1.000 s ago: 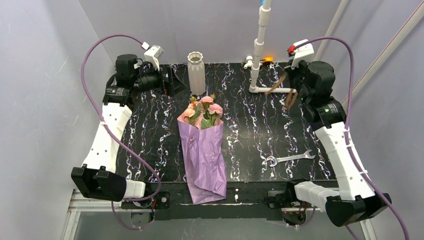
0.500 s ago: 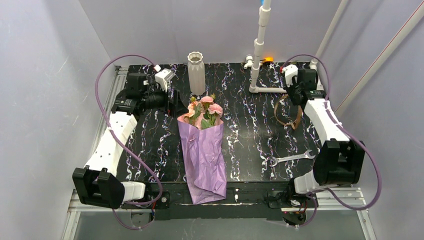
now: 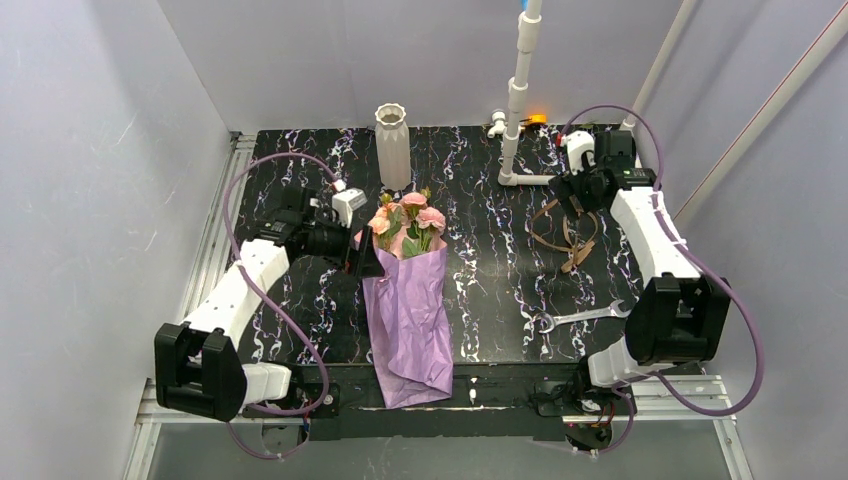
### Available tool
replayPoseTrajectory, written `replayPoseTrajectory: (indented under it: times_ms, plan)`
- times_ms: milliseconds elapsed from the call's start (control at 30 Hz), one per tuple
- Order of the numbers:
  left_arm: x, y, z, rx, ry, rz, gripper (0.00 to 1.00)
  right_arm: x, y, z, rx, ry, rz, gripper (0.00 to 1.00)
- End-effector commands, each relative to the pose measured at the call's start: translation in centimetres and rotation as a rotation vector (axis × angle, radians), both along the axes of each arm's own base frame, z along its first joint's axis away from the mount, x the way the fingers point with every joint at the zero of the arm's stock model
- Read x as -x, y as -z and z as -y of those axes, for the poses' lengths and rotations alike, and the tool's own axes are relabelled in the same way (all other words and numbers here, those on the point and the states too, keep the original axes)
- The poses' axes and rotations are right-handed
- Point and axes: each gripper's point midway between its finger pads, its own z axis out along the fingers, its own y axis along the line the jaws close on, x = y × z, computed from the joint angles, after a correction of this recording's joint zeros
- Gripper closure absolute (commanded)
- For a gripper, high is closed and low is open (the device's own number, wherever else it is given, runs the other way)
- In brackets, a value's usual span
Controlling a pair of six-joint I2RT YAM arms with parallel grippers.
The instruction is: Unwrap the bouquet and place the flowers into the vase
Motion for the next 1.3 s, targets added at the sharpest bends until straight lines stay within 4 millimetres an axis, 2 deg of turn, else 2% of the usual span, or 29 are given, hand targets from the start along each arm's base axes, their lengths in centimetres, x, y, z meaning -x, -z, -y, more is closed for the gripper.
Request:
replayPoseTrajectory:
  times_ms: [0, 67, 133, 267, 367, 433, 467, 600, 667, 733, 767, 833, 933, 1033, 1133, 1200, 1267]
  plan:
    - [3.2, 0.3, 2.3, 0.068, 0.089, -0.089, 0.02, 1.2, -5.1, -1.6, -0.094, -0.035, 0.057, 0.02]
    - [3.7, 0.7, 3.3, 0.104, 0.096, -0.148, 0.02, 2.6, -4.9, -3.5, -0.178, -0.100, -0.011, 0.02]
    - [4.2, 0.2, 4.5, 0.167, 0.110, -0.206, 0.02, 4.4, -4.5, -5.0, -0.254, -0.136, -0.096, 0.02]
    - [6.2, -1.7, 7.5, 0.248, 0.253, -0.155, 0.09, 4.7, -5.5, -6.0, -0.336, -0.107, -0.081, 0.02]
    - [7.4, -2.0, 10.1, 0.258, 0.351, -0.110, 0.18, 4.8, -5.6, -6.0, -0.379, -0.081, -0.102, 0.02]
    - [7.6, -2.0, 11.7, 0.261, 0.383, -0.128, 0.22, 5.1, -4.2, -6.1, -0.392, -0.051, -0.176, 0.02]
    - [7.5, -1.9, 12.5, 0.261, 0.395, -0.140, 0.23, 5.1, -3.4, -5.4, -0.427, 0.018, -0.216, 0.02]
    - [7.0, -1.5, 14.7, 0.246, 0.433, -0.126, 0.23, 6.5, 0.6, -4.5, -0.652, 0.238, -0.500, 0.02]
    - [6.7, -1.2, 15.4, 0.234, 0.447, -0.112, 0.23, 6.5, 1.4, -4.1, -0.762, 0.302, -0.557, 0.02]
    - [6.3, -0.6, 15.6, 0.213, 0.446, -0.112, 0.23, 5.8, 1.0, -3.5, -0.831, 0.344, -0.528, 0.02]
    - [6.2, -0.4, 15.7, 0.202, 0.444, -0.112, 0.23, 5.8, 0.7, -3.9, -0.881, 0.348, -0.537, 0.02]
    - [6.0, 0.1, 15.7, 0.186, 0.439, -0.109, 0.23, 7.1, 0.2, -5.4, -0.975, 0.325, -0.612, 0.01]
    - [5.9, 0.4, 15.7, 0.171, 0.435, -0.101, 0.22, 6.4, -0.8, -5.2, -0.956, 0.281, -0.549, 0.02]
    - [5.9, 0.1, 16.4, 0.166, 0.459, -0.068, 0.24, 5.5, -3.9, -4.8, -0.918, 0.201, -0.429, 0.03]
    - [5.8, 1.4, 18.3, 0.120, 0.487, -0.042, 0.30, 6.0, -6.6, -5.7, -0.931, 0.128, -0.317, 0.04]
    - [5.1, 2.6, 19.9, 0.069, 0.483, -0.027, 0.34, 6.8, -8.0, -7.0, -0.934, 0.074, -0.273, 0.06]
    - [3.8, 4.0, 21.5, 0.001, 0.457, 0.009, 0.36, 7.7, -8.6, -8.7, -0.911, 0.031, -0.262, 0.07]
